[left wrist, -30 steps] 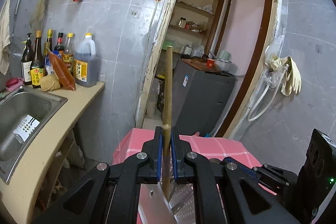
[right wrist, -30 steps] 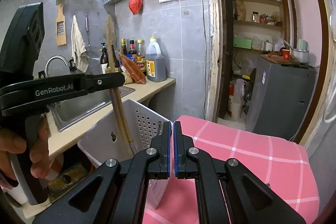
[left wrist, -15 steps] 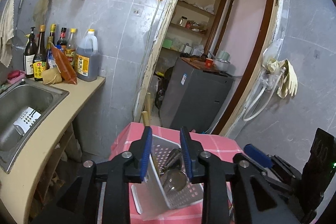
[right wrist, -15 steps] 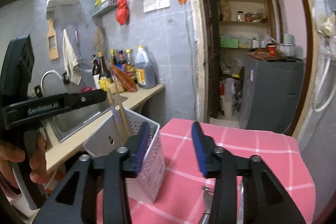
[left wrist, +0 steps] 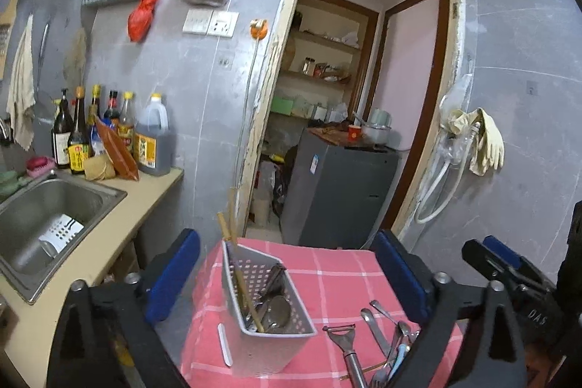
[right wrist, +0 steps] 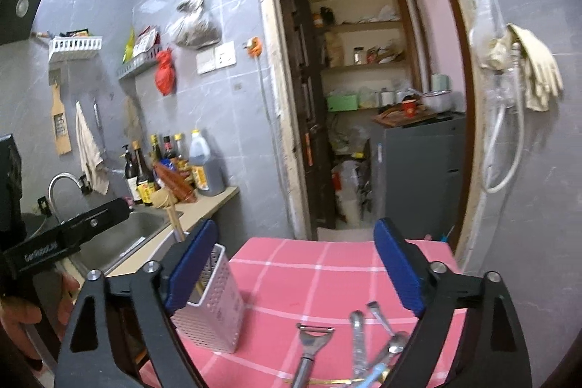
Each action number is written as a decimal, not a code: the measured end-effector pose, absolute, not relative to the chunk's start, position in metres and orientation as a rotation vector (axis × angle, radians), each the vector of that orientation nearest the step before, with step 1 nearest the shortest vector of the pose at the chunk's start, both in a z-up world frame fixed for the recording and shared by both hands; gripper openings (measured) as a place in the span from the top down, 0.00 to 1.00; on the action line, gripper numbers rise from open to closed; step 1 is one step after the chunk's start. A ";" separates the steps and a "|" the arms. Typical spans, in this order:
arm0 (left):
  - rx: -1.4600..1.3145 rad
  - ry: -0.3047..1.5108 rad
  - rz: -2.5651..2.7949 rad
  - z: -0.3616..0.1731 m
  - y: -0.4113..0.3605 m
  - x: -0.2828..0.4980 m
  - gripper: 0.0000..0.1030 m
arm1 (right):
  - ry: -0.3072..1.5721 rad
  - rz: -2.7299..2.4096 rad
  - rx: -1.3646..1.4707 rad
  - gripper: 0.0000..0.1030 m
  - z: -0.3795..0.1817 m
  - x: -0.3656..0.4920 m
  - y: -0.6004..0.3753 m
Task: Organize utensils
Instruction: 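Withdraw both tools and move them over the remaining utensils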
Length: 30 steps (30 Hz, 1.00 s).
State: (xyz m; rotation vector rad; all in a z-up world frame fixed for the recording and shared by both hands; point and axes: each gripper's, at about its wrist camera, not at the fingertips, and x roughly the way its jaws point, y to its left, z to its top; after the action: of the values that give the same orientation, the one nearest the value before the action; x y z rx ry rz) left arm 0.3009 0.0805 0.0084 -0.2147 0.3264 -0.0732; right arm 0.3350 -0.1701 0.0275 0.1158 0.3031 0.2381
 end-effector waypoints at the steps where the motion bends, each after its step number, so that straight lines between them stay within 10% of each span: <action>1: -0.210 0.323 -0.072 0.010 0.077 0.298 0.00 | 0.300 0.231 0.117 0.08 0.030 0.332 -0.174; 30: -0.134 0.471 -0.181 -0.045 -0.025 0.290 0.00 | 0.440 0.097 0.099 0.01 -0.007 0.296 -0.285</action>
State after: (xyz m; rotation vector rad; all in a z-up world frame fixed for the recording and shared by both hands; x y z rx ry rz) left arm 0.2896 -0.0245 -0.0447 -0.1335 0.4706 -0.1811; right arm 0.2964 -0.2845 -0.0072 0.0993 0.4404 0.0975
